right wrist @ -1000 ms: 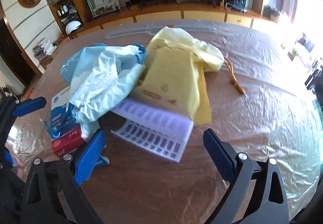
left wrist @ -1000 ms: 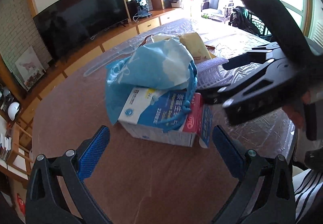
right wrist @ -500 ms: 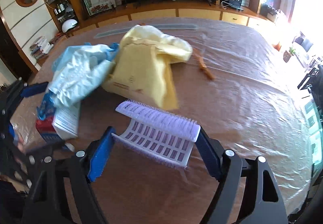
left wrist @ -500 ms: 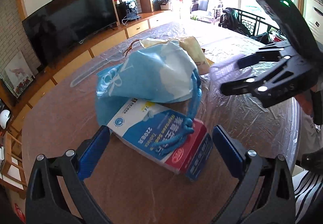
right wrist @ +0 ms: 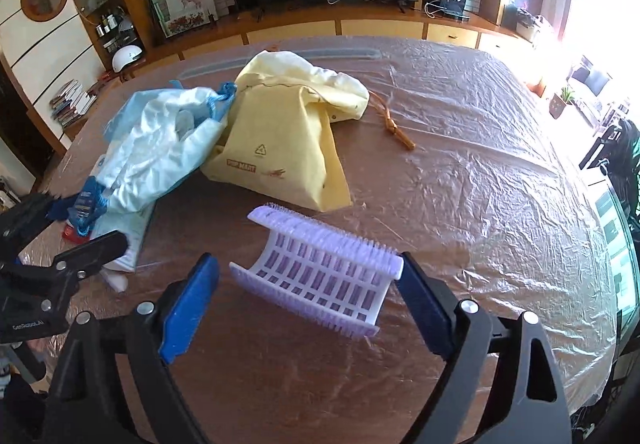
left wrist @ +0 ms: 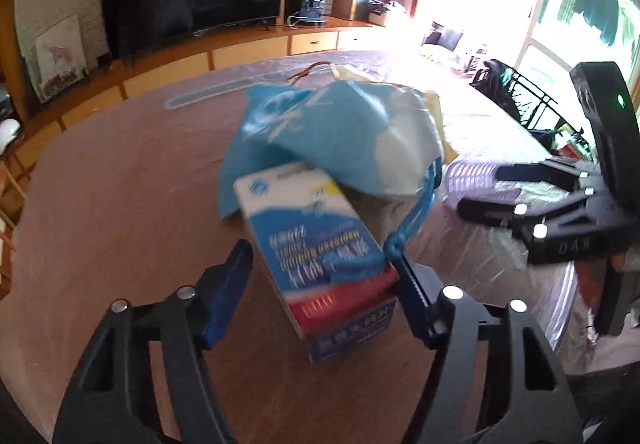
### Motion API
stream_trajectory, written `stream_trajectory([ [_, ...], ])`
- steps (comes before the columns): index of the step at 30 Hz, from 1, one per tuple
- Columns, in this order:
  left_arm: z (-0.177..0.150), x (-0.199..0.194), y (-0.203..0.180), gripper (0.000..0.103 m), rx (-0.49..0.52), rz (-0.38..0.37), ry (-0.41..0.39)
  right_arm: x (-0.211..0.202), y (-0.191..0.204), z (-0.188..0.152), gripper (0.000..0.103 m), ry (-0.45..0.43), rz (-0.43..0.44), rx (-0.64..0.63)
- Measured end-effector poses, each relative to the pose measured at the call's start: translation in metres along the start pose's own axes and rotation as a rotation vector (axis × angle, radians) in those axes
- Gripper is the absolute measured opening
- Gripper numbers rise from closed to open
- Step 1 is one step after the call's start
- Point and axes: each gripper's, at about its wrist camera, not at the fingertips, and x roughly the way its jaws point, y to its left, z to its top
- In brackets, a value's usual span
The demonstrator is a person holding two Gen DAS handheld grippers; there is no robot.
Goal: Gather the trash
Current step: 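Grasp the naproxen medicine box with left tool while right tool grasps the purple brush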
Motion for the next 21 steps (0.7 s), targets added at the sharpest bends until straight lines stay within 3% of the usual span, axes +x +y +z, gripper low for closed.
stream_trajectory([
  [8,-0.01,-0.009,0.014,0.076,-0.038,0.025,-0.012,0.007,0.001,0.006,0.09,0.006,0.0,0.059],
  [16,0.002,0.005,0.003,0.075,0.042,0.068,-0.024,0.012,0.004,0.007,0.09,0.005,-0.012,0.064],
  [18,0.003,0.006,0.001,0.069,0.055,0.082,-0.025,0.012,0.005,0.007,0.09,0.002,-0.022,0.057],
  [20,0.005,0.008,-0.001,0.054,0.054,0.093,-0.016,0.012,0.007,0.007,0.09,-0.002,-0.021,0.046],
  [21,0.006,0.009,-0.002,0.053,0.053,0.1,-0.015,0.012,0.008,0.007,0.085,-0.003,-0.029,0.035],
])
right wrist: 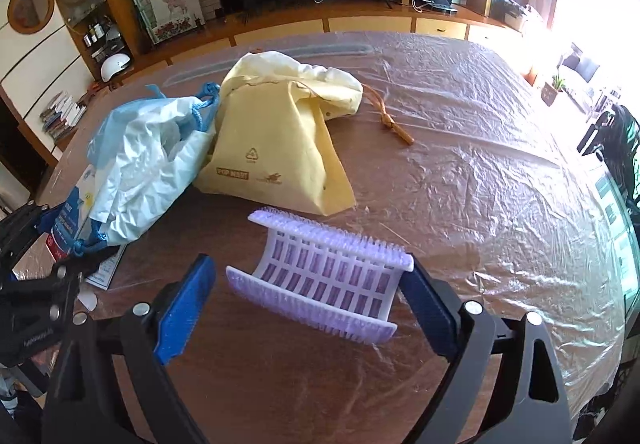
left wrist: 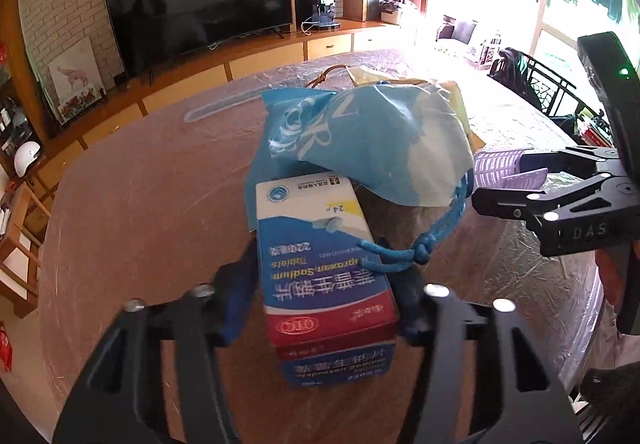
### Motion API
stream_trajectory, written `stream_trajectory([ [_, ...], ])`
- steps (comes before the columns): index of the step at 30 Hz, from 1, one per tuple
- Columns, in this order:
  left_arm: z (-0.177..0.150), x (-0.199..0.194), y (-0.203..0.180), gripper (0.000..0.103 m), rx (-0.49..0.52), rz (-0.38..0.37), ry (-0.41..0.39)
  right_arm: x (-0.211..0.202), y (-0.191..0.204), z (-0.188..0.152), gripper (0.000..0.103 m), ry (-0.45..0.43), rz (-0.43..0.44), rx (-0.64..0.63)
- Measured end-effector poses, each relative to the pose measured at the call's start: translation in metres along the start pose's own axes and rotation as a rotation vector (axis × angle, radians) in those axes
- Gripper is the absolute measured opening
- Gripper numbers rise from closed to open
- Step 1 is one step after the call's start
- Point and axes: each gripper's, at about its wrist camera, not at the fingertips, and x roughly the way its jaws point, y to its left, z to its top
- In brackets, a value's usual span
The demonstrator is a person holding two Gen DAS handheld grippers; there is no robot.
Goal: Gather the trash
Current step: 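Grasp the naproxen medicine box with left tool while right tool grasps the purple brush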
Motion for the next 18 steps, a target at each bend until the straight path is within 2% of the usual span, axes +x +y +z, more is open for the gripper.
stream_trajectory([
  [2,0.001,0.0,-0.003,0.047,-0.005,0.004,0.0,0.001,0.001,0.001,0.077,0.002,-0.015,-0.015],
  [9,-0.002,-0.011,0.0,0.047,-0.024,0.012,-0.004,-0.005,-0.011,0.0,0.076,-0.005,0.013,0.018],
  [18,-0.017,-0.035,0.017,0.047,-0.103,0.055,-0.007,-0.022,-0.036,-0.011,0.076,0.005,0.124,0.074],
])
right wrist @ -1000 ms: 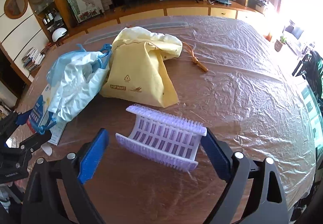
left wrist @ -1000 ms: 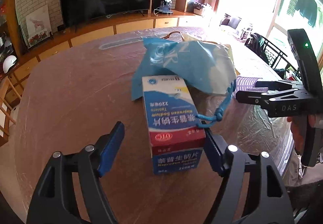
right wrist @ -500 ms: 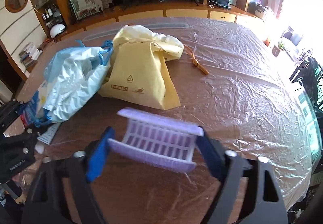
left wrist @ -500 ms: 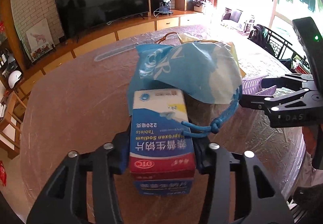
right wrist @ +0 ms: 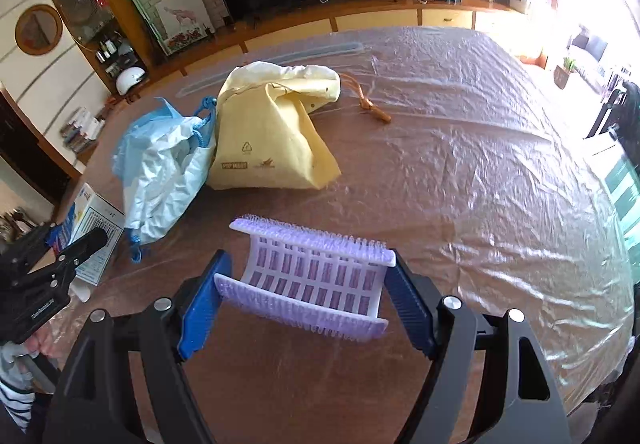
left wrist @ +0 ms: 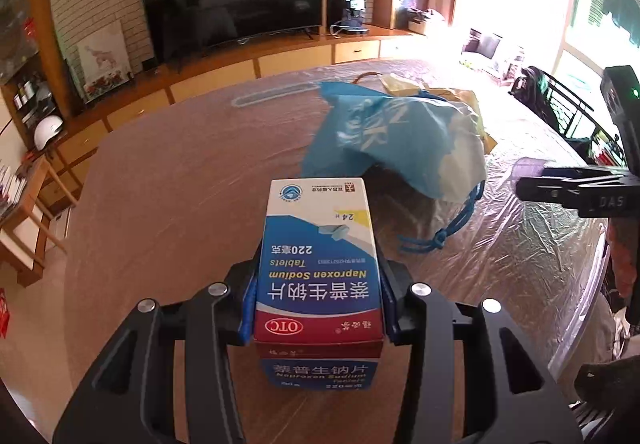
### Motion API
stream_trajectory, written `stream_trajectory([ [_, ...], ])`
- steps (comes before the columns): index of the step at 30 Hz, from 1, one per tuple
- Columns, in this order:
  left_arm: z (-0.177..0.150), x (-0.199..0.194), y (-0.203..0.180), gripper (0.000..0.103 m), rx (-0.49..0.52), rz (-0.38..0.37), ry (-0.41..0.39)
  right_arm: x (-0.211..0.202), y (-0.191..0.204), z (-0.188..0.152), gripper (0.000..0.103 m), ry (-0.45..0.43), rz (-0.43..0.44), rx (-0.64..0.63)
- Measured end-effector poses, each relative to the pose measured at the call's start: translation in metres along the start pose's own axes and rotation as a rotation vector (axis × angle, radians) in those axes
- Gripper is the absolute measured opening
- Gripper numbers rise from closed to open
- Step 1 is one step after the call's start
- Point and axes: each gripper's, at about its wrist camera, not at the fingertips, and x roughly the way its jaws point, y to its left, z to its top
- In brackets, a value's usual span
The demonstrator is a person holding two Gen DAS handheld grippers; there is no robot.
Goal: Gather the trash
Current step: 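Grasp the naproxen medicine box with left tool while right tool grasps the purple brush, then carry the medicine box and purple brush with both tools over the bin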
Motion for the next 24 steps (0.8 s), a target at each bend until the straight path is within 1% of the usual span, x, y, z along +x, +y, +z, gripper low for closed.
stream_trajectory([
  [4,-0.01,-0.006,0.001,0.047,-0.029,-0.008,0.009,-0.006,-0.001,-0.009,0.076,0.019,0.048,-0.004],
  [8,-0.02,-0.006,-0.009,0.047,-0.024,-0.008,0.028,-0.009,0.005,-0.018,0.076,0.026,0.044,-0.054],
  [12,-0.024,-0.008,-0.015,0.047,-0.039,-0.014,0.032,-0.013,0.007,-0.024,0.076,0.03,0.052,-0.077],
  [18,-0.023,-0.022,-0.03,0.047,-0.042,-0.039,0.008,-0.032,0.009,-0.03,0.076,0.008,0.083,-0.123],
  [24,-0.025,-0.041,-0.05,0.047,-0.027,-0.076,-0.004,-0.058,0.013,-0.044,0.076,-0.005,0.143,-0.18],
])
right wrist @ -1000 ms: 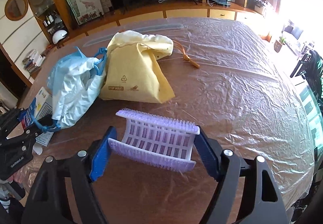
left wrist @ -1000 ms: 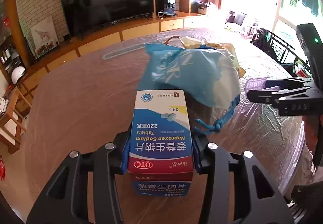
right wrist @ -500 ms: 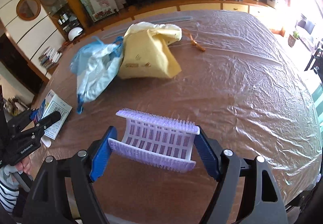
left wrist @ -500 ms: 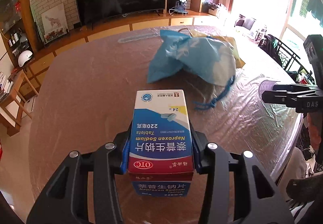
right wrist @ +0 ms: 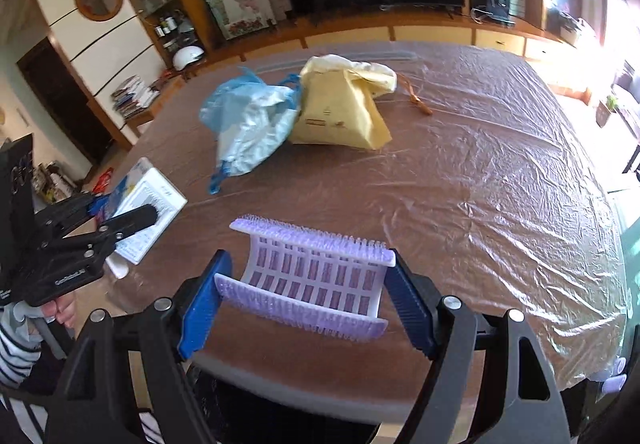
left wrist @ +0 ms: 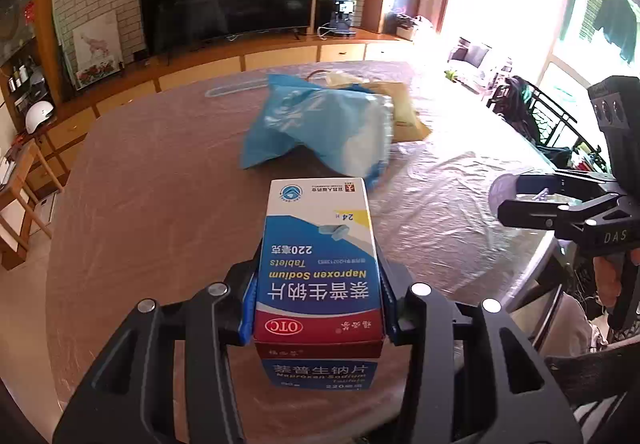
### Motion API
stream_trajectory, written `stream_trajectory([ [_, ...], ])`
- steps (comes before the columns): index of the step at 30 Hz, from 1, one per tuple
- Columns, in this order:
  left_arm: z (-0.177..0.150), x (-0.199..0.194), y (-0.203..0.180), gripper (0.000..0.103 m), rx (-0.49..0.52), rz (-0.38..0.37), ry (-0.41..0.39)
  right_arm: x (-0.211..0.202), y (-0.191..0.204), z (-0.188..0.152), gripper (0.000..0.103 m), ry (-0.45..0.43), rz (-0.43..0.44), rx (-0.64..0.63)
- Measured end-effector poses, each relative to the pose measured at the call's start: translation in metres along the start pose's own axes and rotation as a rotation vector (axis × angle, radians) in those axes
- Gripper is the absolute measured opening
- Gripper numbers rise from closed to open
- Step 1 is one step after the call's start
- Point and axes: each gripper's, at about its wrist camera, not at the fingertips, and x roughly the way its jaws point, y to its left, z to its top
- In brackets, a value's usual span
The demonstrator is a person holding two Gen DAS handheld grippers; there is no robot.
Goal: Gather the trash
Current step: 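Carry the medicine box and purple brush with both tools over the bin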
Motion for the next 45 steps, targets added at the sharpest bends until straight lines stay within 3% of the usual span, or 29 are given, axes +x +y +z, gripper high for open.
stream_trajectory([
  [16,-0.026,-0.038,-0.054,0.047,0.103,-0.109,0.012,-0.039,0.017,-0.034,0.076,0.031,0.1,-0.075],
  [28,-0.063,-0.05,-0.078,0.047,0.174,-0.205,0.085,-0.04,0.016,-0.074,0.076,0.121,0.113,-0.103],
  [37,-0.086,-0.04,-0.097,0.047,0.216,-0.239,0.159,-0.034,0.022,-0.098,0.076,0.18,0.114,-0.121],
  [45,-0.108,-0.012,-0.103,0.047,0.231,-0.212,0.247,-0.015,0.021,-0.119,0.076,0.234,0.084,-0.136],
])
